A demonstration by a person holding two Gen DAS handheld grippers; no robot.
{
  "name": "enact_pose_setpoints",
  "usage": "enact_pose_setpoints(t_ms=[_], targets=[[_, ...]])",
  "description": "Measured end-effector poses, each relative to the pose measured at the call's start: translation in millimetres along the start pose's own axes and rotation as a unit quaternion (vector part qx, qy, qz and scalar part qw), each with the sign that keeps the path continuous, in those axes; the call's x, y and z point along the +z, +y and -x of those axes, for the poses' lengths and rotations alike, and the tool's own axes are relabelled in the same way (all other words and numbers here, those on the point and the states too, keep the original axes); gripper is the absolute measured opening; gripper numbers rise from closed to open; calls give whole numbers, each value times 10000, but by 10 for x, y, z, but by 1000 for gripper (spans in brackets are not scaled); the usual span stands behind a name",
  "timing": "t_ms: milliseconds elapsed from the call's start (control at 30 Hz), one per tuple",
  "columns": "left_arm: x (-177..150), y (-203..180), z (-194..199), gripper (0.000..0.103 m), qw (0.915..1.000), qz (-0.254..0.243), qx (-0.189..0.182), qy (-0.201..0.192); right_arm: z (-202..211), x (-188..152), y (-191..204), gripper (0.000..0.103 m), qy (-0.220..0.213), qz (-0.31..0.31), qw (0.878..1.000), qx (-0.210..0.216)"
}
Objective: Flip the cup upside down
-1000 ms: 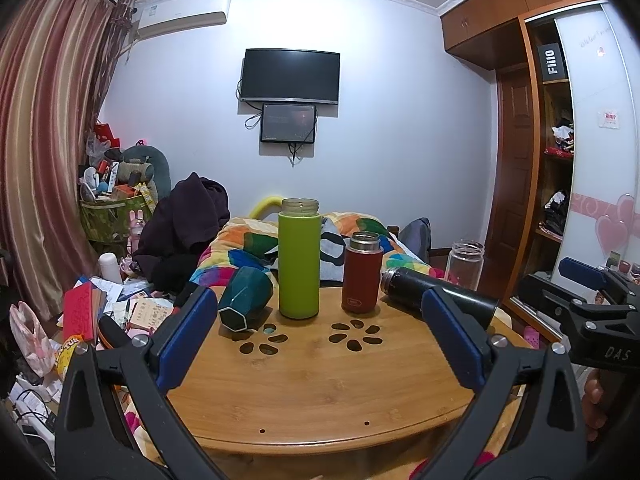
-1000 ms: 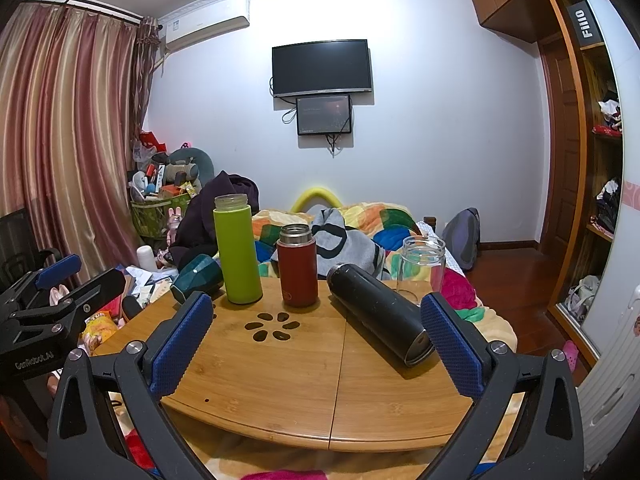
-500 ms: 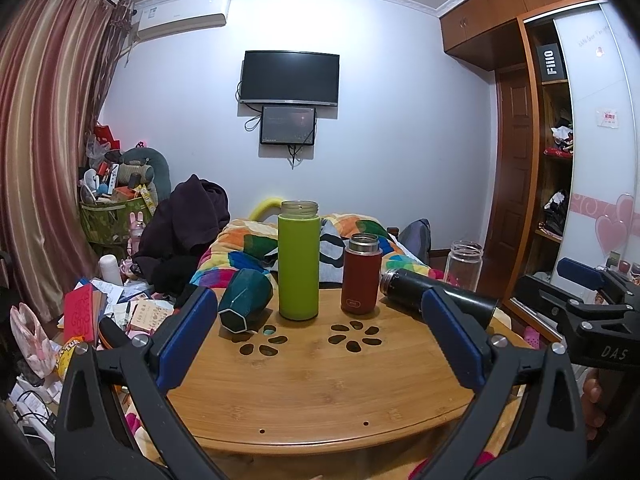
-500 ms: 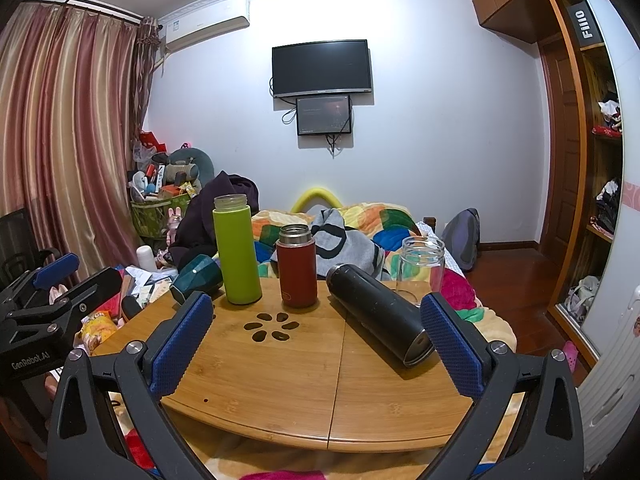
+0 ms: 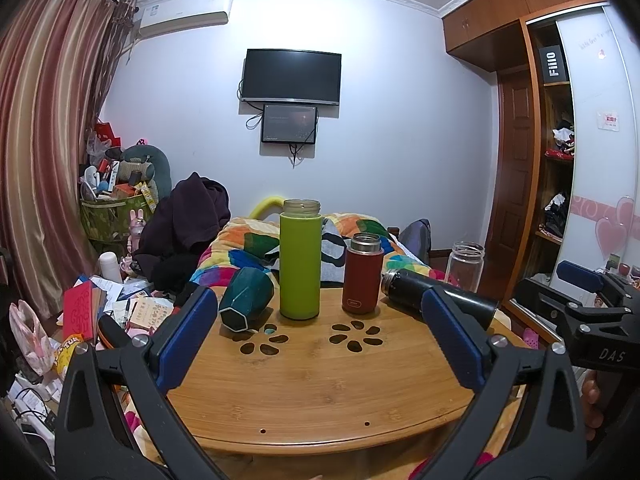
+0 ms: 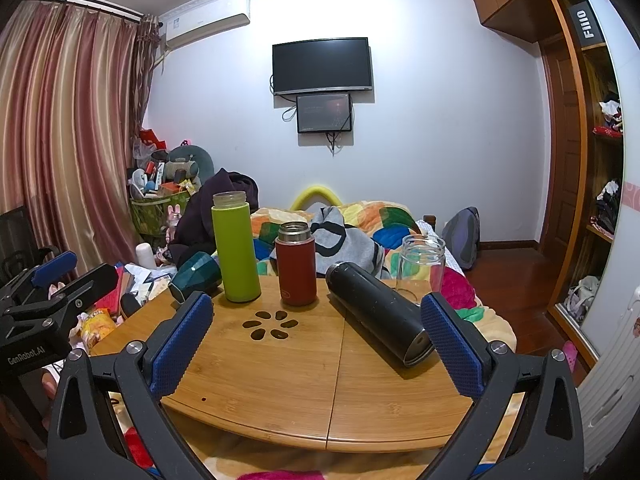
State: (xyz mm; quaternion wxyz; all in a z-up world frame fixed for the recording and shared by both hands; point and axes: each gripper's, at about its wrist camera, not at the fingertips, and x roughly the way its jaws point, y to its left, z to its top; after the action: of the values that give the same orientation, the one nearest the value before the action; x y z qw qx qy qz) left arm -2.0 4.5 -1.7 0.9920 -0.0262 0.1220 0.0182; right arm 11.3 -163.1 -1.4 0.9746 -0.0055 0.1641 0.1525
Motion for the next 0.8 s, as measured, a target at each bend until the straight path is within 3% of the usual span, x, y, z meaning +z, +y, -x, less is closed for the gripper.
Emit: enact_pose_setpoints(t_ms=[800], targets=[[-6,-4,-10,103,10000,5,-10,11,-17,-8,0,103,21,0,10000,5]])
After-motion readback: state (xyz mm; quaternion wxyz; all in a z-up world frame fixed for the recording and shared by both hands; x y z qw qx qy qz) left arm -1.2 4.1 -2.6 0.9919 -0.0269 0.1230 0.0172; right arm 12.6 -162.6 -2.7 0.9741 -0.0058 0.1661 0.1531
